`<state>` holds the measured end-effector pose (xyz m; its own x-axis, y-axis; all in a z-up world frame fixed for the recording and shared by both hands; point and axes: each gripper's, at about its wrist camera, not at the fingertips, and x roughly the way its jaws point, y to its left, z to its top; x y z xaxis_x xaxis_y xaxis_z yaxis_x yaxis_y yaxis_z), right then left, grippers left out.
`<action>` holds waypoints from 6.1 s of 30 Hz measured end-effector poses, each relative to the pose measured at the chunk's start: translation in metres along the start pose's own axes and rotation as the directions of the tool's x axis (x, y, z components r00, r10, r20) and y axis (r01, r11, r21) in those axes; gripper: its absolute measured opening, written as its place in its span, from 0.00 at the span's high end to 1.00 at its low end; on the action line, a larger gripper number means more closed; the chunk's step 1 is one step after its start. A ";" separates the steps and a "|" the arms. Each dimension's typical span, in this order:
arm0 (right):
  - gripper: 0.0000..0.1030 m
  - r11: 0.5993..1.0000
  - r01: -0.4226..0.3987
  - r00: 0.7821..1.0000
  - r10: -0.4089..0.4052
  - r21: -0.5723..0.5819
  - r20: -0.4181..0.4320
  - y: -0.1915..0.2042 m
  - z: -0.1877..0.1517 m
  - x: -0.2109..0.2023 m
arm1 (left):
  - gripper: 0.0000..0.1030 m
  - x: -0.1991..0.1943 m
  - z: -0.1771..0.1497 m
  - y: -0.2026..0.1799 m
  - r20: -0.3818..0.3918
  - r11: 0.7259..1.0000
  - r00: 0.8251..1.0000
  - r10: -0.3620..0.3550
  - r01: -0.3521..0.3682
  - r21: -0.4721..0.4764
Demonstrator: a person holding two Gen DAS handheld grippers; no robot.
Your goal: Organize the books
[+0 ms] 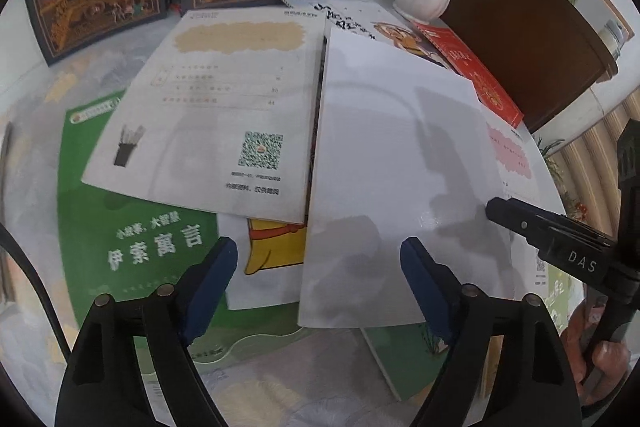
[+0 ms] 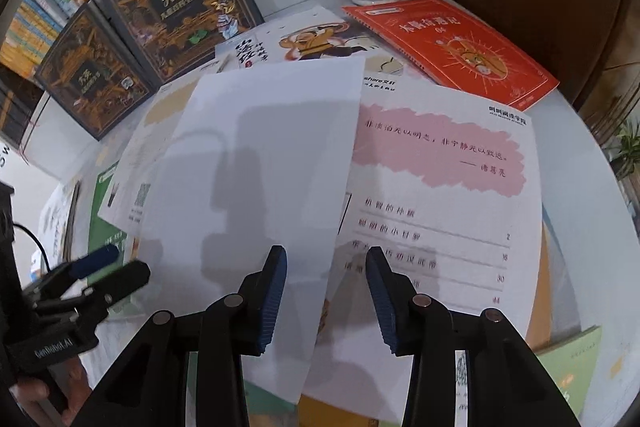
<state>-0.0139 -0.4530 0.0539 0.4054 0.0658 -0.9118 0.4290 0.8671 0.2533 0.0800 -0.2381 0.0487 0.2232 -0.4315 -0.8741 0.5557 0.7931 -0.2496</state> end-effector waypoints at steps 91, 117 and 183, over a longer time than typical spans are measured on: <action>0.73 0.857 -0.495 0.856 0.509 0.142 -0.088 0.125 -0.176 -0.029 | 0.87 -0.097 -0.167 0.133 0.039 0.795 0.878 -0.477 0.450 -0.408; 0.71 0.718 -0.548 0.835 0.501 -0.429 -0.228 0.414 -0.069 0.026 | 0.84 -0.207 -0.125 0.337 0.405 0.852 0.912 -0.067 0.264 -0.453; 0.41 0.931 -0.365 0.921 0.365 0.030 -0.134 0.199 -0.061 0.055 | 0.71 -0.104 -0.036 0.212 0.191 0.960 0.978 -0.088 0.135 -0.246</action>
<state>0.0448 -0.2469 0.0340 0.4219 0.4435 -0.7908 0.2755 0.7683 0.5778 0.1462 -0.0094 0.0714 0.3221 -0.5738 -0.7530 0.3664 0.8090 -0.4597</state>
